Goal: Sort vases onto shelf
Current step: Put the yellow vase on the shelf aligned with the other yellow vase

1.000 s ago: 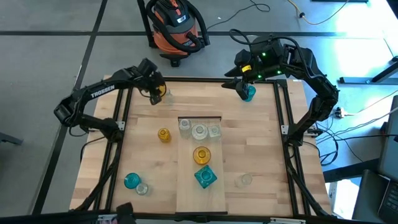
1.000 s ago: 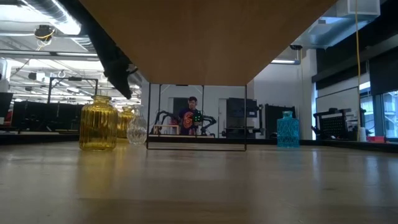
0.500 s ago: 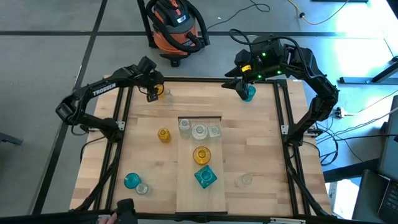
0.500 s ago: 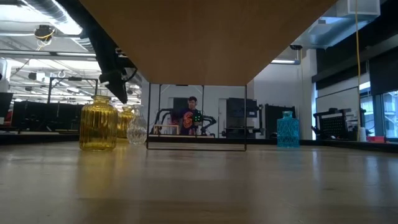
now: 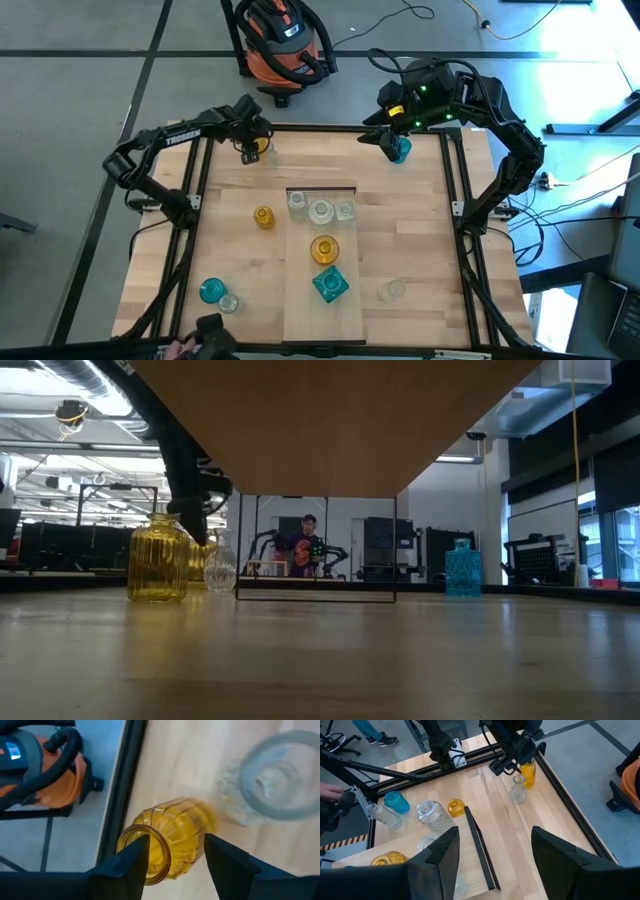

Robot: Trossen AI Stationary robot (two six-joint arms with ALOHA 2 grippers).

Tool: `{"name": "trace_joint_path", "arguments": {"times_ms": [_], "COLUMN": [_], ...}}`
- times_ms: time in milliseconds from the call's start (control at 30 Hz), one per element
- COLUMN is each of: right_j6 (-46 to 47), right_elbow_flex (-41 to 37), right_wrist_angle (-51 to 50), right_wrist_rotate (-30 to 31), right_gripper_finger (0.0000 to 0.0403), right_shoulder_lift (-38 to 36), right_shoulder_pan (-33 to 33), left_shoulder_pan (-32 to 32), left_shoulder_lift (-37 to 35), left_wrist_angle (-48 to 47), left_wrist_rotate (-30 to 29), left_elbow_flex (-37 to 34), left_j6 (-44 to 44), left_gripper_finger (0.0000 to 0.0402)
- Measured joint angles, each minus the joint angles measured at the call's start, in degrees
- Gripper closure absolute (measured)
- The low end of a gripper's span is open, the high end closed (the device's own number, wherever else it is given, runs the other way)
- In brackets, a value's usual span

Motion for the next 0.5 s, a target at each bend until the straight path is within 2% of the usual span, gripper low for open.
{"name": "trace_joint_path", "arguments": {"times_ms": [100, 167, 367, 500], "right_j6": [0.3, 0.4, 0.1, -0.1], "right_elbow_flex": [0.0, 0.0, 0.0, 0.0], "right_wrist_angle": [-0.2, -0.4, -1.0, -0.8], "right_wrist_rotate": [0.0, 0.0, 0.1, 0.1], "right_gripper_finger": [0.0198, 0.0198, 0.0198, 0.0198], "right_shoulder_lift": [0.0, 0.0, 0.0, 0.0], "right_shoulder_pan": [0.0, 0.0, 0.0, 0.0], "left_shoulder_pan": [0.0, -0.3, -0.3, -0.3], "left_shoulder_lift": [0.3, 0.0, -1.1, -2.1], "left_wrist_angle": [-0.6, -1.6, -6.1, -9.0], "left_wrist_rotate": [-0.1, 0.2, 0.7, 0.1], "left_elbow_flex": [0.0, 0.0, -0.3, -0.3], "left_j6": [-2.5, -3.6, -4.1, -6.7], "left_gripper_finger": [0.0230, 0.0253, 0.0373, 0.0376]}}
